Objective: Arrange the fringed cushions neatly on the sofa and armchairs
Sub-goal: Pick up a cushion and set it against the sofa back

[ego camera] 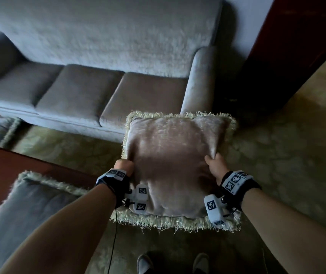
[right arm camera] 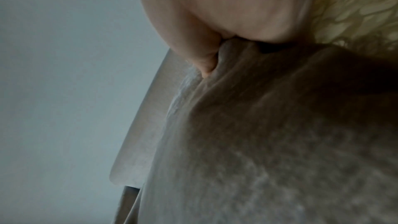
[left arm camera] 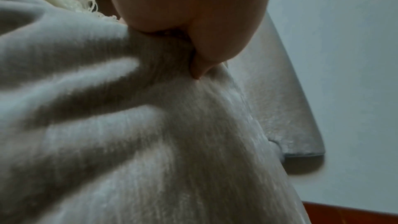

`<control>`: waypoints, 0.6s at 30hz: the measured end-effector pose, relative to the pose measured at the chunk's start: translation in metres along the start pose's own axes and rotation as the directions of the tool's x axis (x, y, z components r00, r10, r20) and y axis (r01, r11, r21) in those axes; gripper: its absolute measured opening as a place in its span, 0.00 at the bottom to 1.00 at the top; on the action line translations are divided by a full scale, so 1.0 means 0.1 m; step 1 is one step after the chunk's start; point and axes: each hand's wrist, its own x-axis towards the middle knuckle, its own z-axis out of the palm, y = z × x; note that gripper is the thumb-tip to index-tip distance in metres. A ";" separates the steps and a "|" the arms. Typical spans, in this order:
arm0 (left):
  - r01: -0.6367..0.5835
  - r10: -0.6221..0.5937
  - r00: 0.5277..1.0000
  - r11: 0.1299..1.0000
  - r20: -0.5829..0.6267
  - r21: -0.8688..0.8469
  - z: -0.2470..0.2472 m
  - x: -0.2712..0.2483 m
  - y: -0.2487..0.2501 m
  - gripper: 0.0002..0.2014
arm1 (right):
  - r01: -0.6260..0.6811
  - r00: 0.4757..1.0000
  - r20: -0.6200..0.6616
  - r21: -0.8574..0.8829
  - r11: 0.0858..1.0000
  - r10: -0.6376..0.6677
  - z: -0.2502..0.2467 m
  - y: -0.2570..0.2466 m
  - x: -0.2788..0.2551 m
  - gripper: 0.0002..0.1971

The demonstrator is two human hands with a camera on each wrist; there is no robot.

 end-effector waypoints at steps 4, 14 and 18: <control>-0.114 0.120 0.989 0.991 -0.092 0.065 -0.87 -0.54 0.43 0.19 | 0.127 0.992 0.007 0.050 0.991 -0.128 -0.46 -0.96 -0.52 0.30; -0.183 0.081 0.980 0.728 -0.182 -0.661 -1.84 -0.45 0.86 0.30 | 0.185 0.970 0.104 0.259 0.948 -0.218 -0.99 -2.37 -0.75 0.44; -0.213 0.041 0.968 0.661 -0.249 -0.719 -2.08 -0.21 1.02 0.21 | 0.147 0.972 0.136 0.300 0.943 -0.194 -0.81 -2.71 -0.46 0.49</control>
